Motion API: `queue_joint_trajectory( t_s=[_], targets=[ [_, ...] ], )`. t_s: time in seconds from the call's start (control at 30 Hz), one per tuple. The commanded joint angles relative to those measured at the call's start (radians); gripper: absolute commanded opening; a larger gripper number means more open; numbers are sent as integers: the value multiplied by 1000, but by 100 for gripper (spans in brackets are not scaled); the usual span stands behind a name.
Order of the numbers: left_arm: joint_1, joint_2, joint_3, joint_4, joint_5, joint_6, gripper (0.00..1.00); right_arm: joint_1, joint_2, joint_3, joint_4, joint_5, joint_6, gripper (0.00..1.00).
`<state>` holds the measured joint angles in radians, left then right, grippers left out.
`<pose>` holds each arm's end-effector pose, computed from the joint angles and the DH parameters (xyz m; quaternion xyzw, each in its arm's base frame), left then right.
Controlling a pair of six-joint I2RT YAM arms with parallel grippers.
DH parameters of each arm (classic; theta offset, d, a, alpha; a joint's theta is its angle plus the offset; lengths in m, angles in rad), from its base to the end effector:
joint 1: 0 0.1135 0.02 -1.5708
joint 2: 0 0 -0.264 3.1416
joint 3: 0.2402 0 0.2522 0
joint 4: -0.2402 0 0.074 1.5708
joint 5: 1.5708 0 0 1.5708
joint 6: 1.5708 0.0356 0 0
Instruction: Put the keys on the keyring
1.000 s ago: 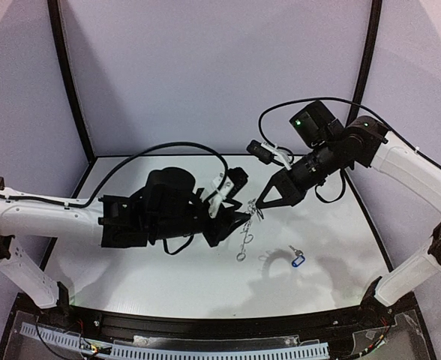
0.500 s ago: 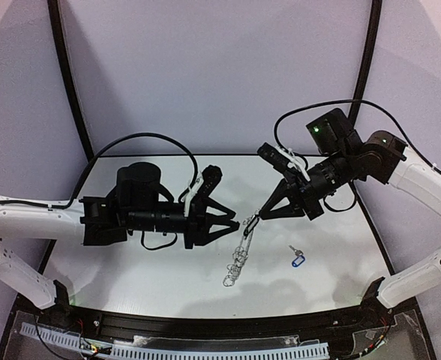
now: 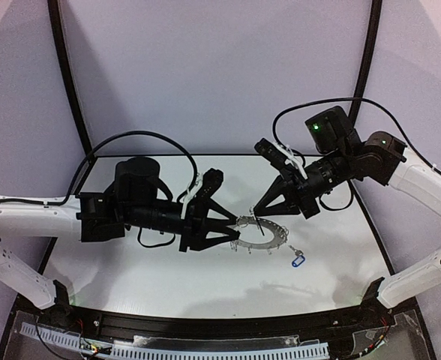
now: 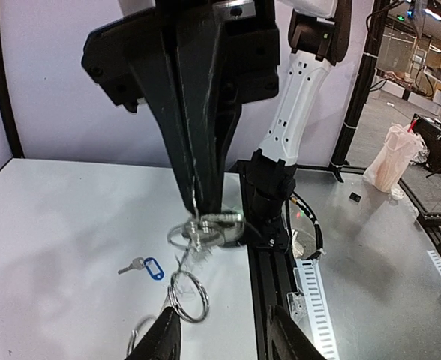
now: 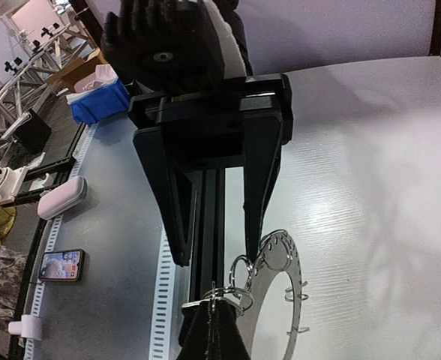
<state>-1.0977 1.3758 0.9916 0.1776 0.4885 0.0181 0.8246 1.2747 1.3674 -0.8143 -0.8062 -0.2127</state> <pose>0.1317 -0.2939 0.3147 0.5281 0.5583 -0.4754 0.4283 0.1545 0.2050 0.3833 -0.5558 0.6478 0.4550 0.2537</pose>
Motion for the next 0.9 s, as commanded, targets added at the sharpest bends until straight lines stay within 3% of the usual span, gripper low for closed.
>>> queue_joint_trajectory(
  t_s=[0.0, 0.3, 0.57, 0.87],
  targets=[
    [4, 17, 68, -61, -16, 17, 40, 19, -5, -1, 52, 8, 25, 0],
    [0, 38, 108, -89, -68, -2, 47, 31, -4, -1, 62, 71, 71, 0],
    [-16, 58, 127, -106, -196, 14, 33, 52, -9, -8, 85, 72, 96, 0],
    [-38, 41, 116, -91, -269, 23, 29, 55, 0, -8, 96, 155, 131, 0]
  ],
)
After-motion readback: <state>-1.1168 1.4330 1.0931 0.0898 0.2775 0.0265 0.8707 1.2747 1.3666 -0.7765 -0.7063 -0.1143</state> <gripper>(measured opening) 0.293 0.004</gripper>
